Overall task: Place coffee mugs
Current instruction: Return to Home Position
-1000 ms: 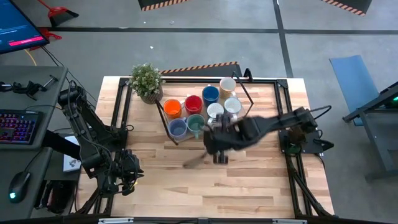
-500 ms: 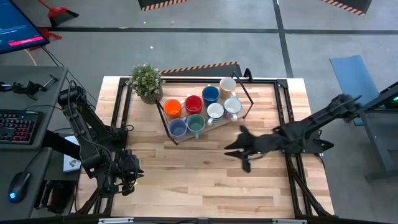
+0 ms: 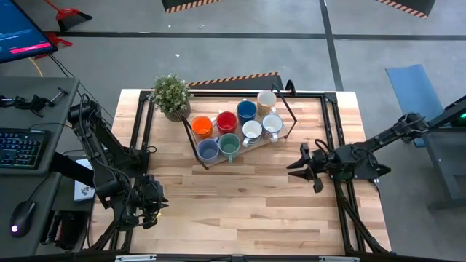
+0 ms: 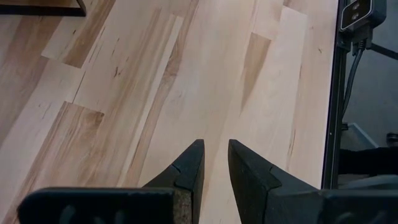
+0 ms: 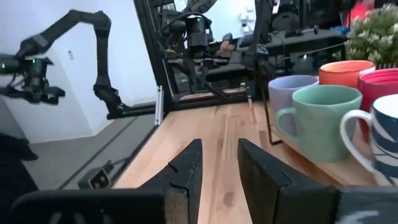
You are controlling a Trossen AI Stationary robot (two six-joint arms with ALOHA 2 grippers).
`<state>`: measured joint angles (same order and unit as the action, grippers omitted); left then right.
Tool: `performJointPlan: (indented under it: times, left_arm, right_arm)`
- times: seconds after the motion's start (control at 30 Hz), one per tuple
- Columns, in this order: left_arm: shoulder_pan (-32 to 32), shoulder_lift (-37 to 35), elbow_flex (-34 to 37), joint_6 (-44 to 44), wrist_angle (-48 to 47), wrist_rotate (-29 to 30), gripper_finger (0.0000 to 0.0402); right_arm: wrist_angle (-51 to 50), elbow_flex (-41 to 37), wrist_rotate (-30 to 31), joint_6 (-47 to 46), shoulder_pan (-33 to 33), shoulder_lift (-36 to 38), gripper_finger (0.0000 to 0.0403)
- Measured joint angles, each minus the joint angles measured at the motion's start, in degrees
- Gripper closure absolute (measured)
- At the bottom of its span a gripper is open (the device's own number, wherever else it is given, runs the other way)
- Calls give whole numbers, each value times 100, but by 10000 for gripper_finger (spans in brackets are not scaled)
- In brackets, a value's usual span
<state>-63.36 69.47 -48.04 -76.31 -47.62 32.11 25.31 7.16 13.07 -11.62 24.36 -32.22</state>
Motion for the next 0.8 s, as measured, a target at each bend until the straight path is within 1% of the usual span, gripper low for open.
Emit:
performJointPlan:
  times: [0.13, 0.37, 0.47, 0.57, 0.63, 0.7, 0.73, 0.8]
  left_arm:
    - [1, 0, 1, 0, 0, 1, 342]
    - [-1, 0, -1, 0, 2, 1, 342]
    - [-1, 0, 1, 0, 2, 1, 342]
    - [1, 0, 1, 0, 2, 1, 342]
    - [-1, 0, 1, 0, 0, 1, 342]
    - [0, 0, 0, 0, 2, 1, 342]
    - [1, 0, 0, -2, 1, 3, 342]
    - [-1, 0, -1, 0, 2, 1, 342]
  right_arm:
    - [-165, -410, -5, 282, 0, 744, 318]
    - [-1333, -435, 41, 544, -11, 1736, 318]
    - [-1649, -433, 38, 764, -165, 2137, 318]
    - [-1988, -433, -29, 954, -470, 2551, 318]
    - [-2156, -451, -222, 1015, -745, 2826, 318]
    - [-2092, -662, -601, 1012, -1041, 3119, 318]
    - [-2389, -656, -816, 972, -1194, 3223, 318]
    - [-2379, -658, -1225, 800, -1502, 3222, 318]
